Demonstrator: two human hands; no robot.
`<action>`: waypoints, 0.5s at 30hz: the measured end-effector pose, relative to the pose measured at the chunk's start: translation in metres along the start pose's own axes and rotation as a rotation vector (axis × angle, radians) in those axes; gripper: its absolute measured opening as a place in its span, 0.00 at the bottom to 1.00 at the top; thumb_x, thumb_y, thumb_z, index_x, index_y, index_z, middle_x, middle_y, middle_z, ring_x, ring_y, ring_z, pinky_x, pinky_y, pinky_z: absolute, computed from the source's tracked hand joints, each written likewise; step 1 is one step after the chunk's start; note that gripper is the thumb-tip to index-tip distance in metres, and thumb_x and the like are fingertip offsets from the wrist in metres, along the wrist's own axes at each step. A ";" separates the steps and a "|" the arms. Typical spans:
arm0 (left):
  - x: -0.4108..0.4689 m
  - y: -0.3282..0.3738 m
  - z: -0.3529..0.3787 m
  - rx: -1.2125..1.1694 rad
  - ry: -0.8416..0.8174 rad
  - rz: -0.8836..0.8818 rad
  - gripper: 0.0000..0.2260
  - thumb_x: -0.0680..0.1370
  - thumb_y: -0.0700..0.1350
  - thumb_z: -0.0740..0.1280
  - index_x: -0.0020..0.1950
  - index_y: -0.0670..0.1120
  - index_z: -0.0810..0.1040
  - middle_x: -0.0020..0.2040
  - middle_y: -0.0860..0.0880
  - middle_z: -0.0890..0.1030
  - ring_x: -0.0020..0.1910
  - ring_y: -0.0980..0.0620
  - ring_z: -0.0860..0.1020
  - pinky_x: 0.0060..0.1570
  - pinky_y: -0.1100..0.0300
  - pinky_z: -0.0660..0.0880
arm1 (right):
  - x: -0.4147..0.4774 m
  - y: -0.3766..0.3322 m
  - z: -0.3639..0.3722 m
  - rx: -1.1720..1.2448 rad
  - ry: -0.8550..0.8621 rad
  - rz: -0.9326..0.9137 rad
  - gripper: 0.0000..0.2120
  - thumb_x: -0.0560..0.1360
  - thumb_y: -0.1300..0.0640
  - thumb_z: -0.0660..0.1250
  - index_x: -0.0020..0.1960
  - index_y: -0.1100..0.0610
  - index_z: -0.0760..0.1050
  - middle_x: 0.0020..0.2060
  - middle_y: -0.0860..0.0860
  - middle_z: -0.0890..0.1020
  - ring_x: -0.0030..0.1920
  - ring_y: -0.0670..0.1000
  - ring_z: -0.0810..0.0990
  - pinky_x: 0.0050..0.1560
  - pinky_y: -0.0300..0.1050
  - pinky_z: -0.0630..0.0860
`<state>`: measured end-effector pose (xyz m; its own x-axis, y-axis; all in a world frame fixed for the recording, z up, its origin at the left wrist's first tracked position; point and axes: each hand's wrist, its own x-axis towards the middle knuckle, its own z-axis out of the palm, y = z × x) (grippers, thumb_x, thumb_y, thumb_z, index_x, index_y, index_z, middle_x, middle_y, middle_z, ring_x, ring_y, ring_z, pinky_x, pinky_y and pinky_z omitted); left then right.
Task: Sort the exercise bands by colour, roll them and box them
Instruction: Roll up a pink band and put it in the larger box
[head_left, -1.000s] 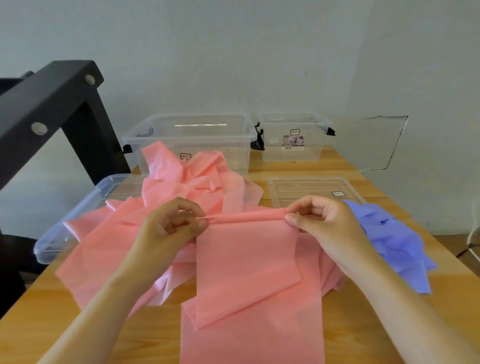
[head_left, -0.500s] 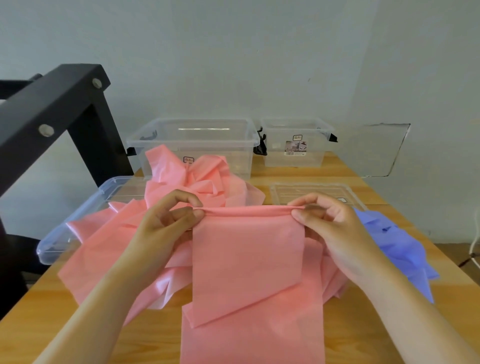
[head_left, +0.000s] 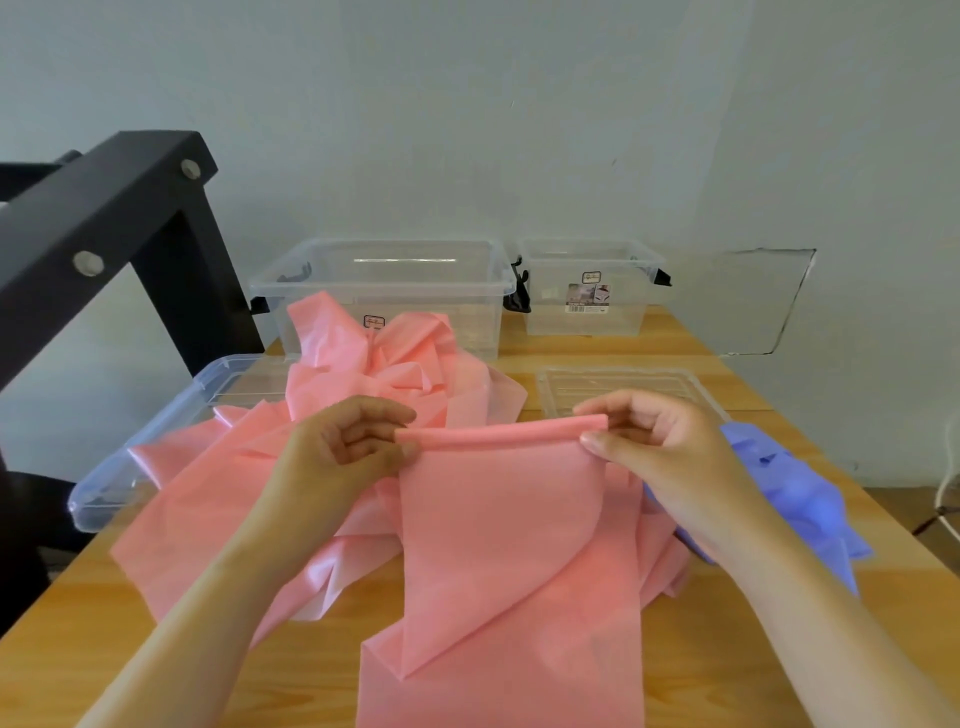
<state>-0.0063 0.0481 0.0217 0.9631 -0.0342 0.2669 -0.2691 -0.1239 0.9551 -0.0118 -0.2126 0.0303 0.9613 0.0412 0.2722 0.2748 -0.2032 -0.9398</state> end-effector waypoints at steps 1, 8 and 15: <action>0.000 0.000 0.000 0.017 -0.010 0.010 0.07 0.73 0.29 0.69 0.46 0.40 0.80 0.37 0.50 0.81 0.38 0.56 0.79 0.41 0.67 0.77 | 0.000 0.000 0.000 -0.009 0.003 -0.003 0.12 0.73 0.68 0.70 0.44 0.51 0.82 0.39 0.46 0.84 0.42 0.45 0.82 0.49 0.41 0.76; -0.004 0.001 0.000 -0.159 -0.087 -0.077 0.10 0.78 0.36 0.64 0.42 0.47 0.80 0.34 0.42 0.73 0.33 0.51 0.73 0.35 0.65 0.76 | -0.001 -0.001 -0.001 0.165 -0.078 0.052 0.12 0.76 0.68 0.65 0.42 0.53 0.80 0.32 0.50 0.81 0.35 0.46 0.79 0.39 0.39 0.76; -0.006 0.002 -0.001 -0.181 -0.042 -0.029 0.03 0.72 0.38 0.69 0.40 0.46 0.81 0.37 0.47 0.79 0.36 0.54 0.76 0.36 0.68 0.74 | -0.001 0.000 -0.003 0.115 -0.089 0.023 0.09 0.72 0.66 0.72 0.42 0.52 0.82 0.36 0.50 0.82 0.39 0.46 0.80 0.43 0.36 0.76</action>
<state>-0.0127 0.0492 0.0226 0.9687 -0.0749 0.2365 -0.2328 0.0550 0.9710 -0.0124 -0.2157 0.0312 0.9637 0.1252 0.2360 0.2481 -0.0920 -0.9644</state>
